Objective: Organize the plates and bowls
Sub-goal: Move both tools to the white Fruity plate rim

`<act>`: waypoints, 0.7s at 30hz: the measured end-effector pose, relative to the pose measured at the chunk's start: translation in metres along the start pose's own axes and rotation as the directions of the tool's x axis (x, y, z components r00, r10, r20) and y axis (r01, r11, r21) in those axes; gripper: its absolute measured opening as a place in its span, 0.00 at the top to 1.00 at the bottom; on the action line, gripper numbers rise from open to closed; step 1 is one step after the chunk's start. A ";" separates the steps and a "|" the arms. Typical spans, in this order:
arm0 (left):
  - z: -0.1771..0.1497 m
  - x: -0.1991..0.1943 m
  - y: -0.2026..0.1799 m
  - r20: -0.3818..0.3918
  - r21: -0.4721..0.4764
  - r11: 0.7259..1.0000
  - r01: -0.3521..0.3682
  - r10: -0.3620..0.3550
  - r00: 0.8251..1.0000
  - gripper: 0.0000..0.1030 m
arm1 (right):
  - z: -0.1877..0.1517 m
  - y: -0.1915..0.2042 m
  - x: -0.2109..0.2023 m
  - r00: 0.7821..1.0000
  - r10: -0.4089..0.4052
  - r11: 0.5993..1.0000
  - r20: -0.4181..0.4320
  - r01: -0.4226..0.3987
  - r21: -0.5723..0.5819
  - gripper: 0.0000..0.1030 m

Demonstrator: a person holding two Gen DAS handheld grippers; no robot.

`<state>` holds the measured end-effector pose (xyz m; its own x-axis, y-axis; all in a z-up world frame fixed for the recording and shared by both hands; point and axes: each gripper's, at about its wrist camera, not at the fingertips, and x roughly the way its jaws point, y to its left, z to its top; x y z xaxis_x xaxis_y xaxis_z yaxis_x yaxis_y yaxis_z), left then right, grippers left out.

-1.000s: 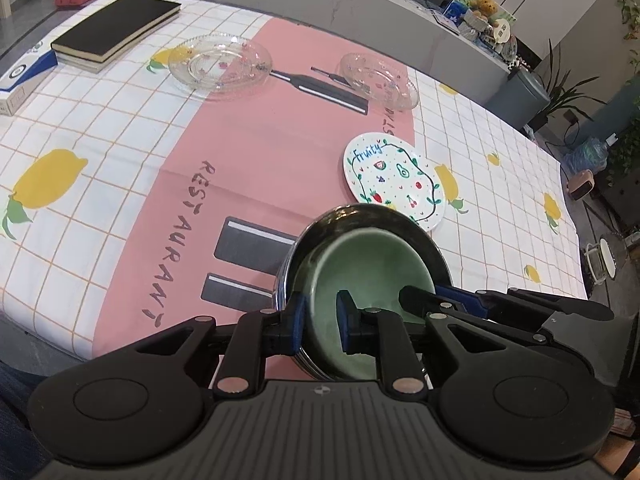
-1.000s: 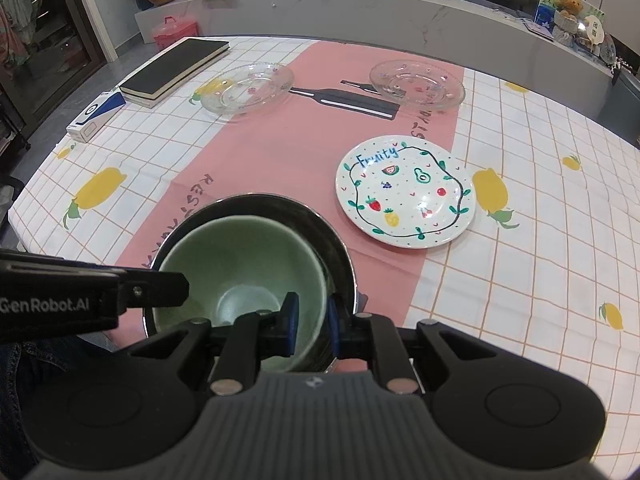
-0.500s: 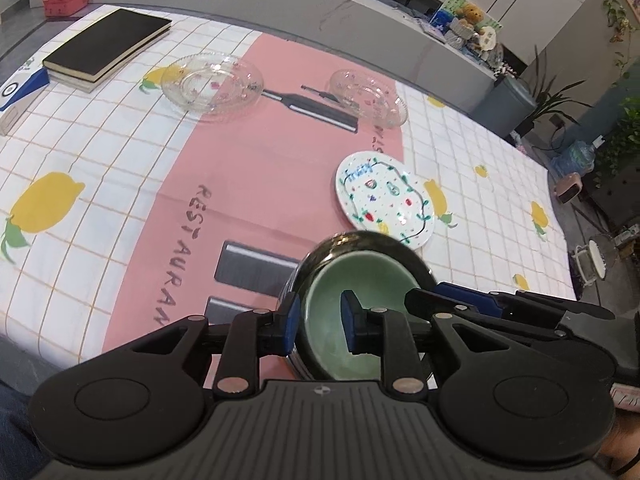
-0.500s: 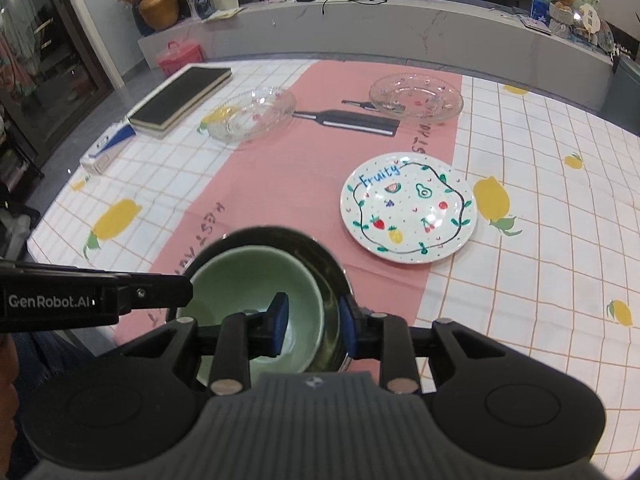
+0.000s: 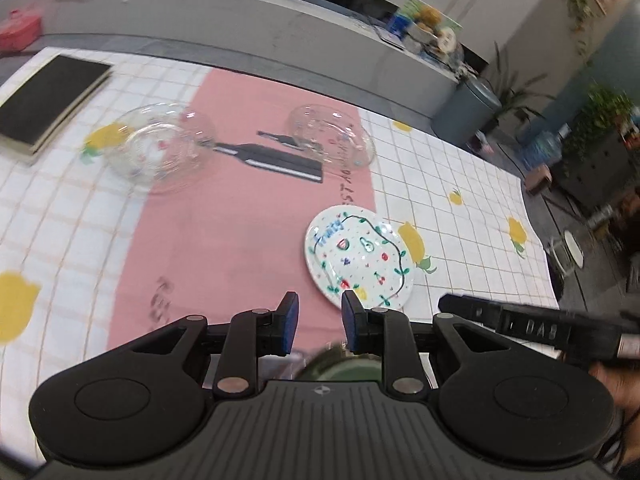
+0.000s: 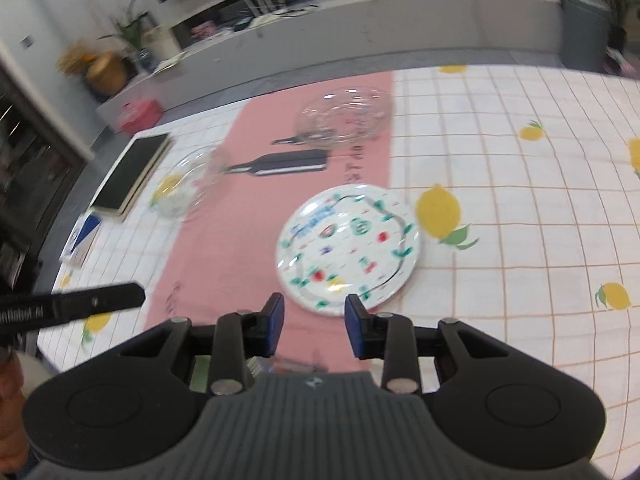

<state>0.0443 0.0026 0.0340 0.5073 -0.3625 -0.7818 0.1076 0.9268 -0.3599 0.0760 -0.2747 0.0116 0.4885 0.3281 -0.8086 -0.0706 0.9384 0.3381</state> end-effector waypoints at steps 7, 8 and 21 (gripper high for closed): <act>0.029 0.054 0.018 -0.039 0.009 0.998 0.065 -0.064 0.997 0.68 | 0.030 -0.046 0.048 0.998 -0.004 0.994 -0.058 0.010 0.112 0.66; 0.032 0.062 0.021 -0.048 0.009 0.998 0.070 -0.069 0.996 0.68 | 0.032 -0.052 0.055 0.998 -0.007 0.992 -0.068 0.016 0.126 0.66; 0.046 0.133 0.047 -0.157 -0.075 0.984 0.161 -0.171 0.973 0.68 | 0.048 -0.092 0.099 0.990 0.043 0.977 -0.136 -0.014 0.213 0.65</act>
<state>0.1558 0.0021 -0.0631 0.3411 -0.5261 -0.7790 0.1235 0.8466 -0.5177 0.1722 -0.3339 -0.0767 0.3623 0.3802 -0.8510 0.1101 0.8892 0.4441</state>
